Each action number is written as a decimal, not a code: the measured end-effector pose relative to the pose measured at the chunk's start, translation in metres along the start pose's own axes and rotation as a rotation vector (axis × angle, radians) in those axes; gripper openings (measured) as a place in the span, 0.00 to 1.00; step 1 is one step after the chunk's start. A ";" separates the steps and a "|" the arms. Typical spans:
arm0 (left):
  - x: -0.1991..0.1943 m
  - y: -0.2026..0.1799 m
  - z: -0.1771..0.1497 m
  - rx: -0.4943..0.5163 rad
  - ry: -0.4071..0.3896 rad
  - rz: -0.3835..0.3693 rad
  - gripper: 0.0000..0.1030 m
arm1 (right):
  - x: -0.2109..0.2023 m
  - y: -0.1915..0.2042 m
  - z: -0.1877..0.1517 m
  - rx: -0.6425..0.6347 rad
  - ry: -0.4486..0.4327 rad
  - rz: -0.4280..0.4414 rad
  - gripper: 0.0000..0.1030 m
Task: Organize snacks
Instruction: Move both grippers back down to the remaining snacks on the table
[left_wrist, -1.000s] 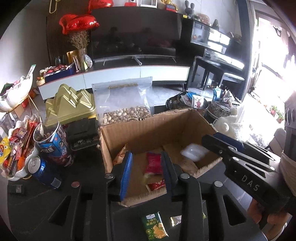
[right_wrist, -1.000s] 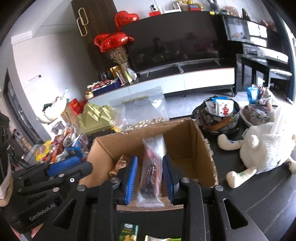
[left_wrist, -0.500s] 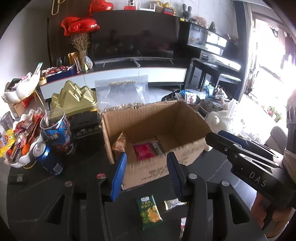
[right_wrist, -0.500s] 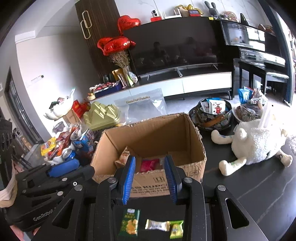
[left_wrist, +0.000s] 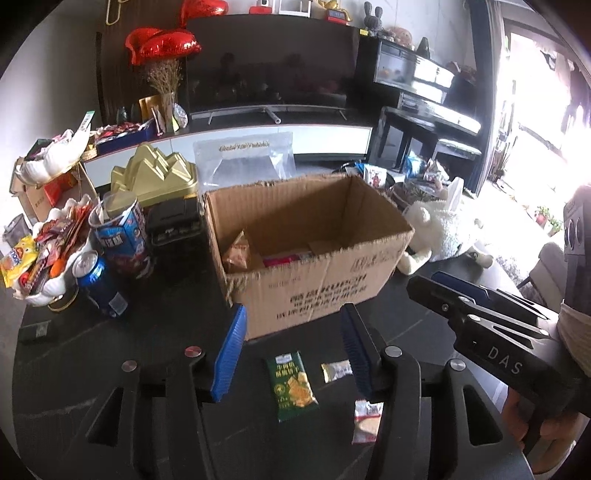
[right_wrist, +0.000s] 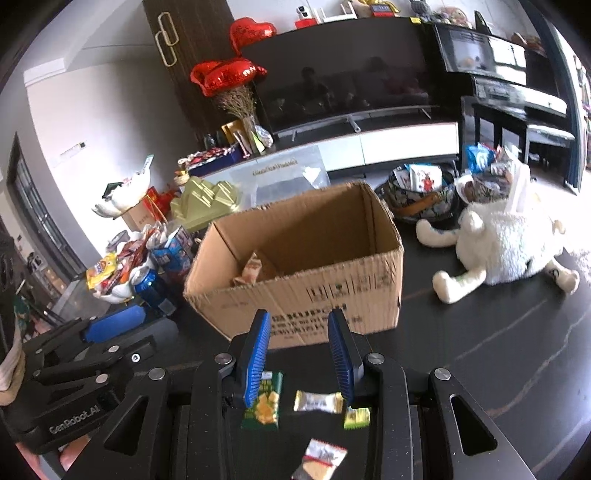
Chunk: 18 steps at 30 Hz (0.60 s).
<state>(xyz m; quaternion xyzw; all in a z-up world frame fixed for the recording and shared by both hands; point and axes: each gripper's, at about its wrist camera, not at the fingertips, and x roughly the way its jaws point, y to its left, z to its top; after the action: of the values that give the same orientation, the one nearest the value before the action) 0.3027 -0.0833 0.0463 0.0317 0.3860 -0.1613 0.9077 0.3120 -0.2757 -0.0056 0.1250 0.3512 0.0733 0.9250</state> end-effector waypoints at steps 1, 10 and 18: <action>0.001 0.000 -0.003 0.000 0.005 0.001 0.50 | 0.000 -0.001 -0.002 0.004 0.005 -0.002 0.33; 0.019 0.002 -0.026 -0.010 0.071 0.002 0.50 | 0.011 -0.011 -0.025 0.032 0.064 -0.025 0.33; 0.043 0.007 -0.042 -0.035 0.142 -0.016 0.51 | 0.028 -0.016 -0.040 0.045 0.125 -0.040 0.33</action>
<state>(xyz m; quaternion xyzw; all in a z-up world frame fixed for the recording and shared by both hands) 0.3043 -0.0808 -0.0140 0.0241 0.4525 -0.1590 0.8771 0.3064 -0.2772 -0.0567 0.1341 0.4121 0.0547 0.8996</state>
